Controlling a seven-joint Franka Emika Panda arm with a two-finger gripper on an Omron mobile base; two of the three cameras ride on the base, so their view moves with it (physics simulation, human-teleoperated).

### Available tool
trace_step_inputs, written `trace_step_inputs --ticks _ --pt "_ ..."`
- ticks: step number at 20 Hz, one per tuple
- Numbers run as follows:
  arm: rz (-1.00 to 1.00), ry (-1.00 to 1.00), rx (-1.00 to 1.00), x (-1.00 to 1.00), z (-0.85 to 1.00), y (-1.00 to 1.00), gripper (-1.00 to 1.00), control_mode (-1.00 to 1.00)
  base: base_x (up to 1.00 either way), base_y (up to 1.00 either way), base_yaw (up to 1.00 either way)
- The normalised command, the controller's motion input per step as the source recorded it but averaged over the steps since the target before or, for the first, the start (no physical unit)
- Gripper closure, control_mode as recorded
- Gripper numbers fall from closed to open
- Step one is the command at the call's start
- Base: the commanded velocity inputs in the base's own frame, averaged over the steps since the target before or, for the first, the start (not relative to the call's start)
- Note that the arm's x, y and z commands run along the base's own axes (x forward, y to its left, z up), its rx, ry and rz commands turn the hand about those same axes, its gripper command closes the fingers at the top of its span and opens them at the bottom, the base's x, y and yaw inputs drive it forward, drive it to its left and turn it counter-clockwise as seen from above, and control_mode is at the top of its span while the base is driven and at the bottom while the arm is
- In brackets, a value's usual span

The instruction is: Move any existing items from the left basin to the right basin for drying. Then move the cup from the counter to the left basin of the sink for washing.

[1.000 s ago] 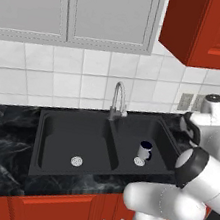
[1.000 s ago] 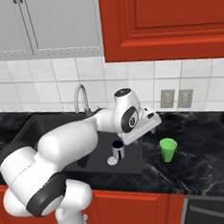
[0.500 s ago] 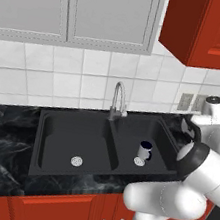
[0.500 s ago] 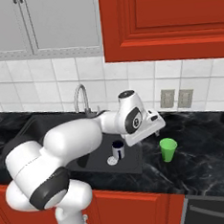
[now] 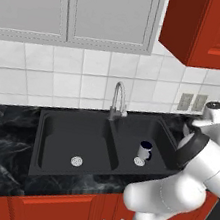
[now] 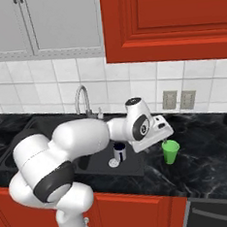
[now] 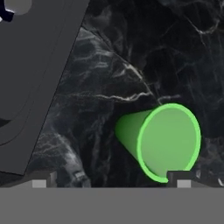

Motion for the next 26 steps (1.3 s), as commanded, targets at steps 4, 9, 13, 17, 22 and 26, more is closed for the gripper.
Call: trace_step_inputs --ticks 4,9,13,17,22,26 --pt "0.00 0.00 0.00 0.05 -0.19 -0.24 -1.00 -1.00 0.00 0.00 0.00" --pt "0.00 0.00 0.00 0.09 -0.18 -0.08 -1.00 -1.00 0.00 0.00 0.00" --pt "0.00 0.00 0.00 0.09 -0.17 -0.01 -1.00 -1.00 0.00 0.00 0.00" --pt "0.00 0.00 0.00 0.20 -0.14 0.00 -1.00 -1.00 0.00 0.00 0.00" --pt "0.00 0.00 0.00 0.24 -0.12 -0.10 -1.00 -1.00 0.00 0.00 0.00" --pt "0.00 0.00 0.00 0.18 -0.06 -0.19 -1.00 -1.00 0.00 0.00 0.00"
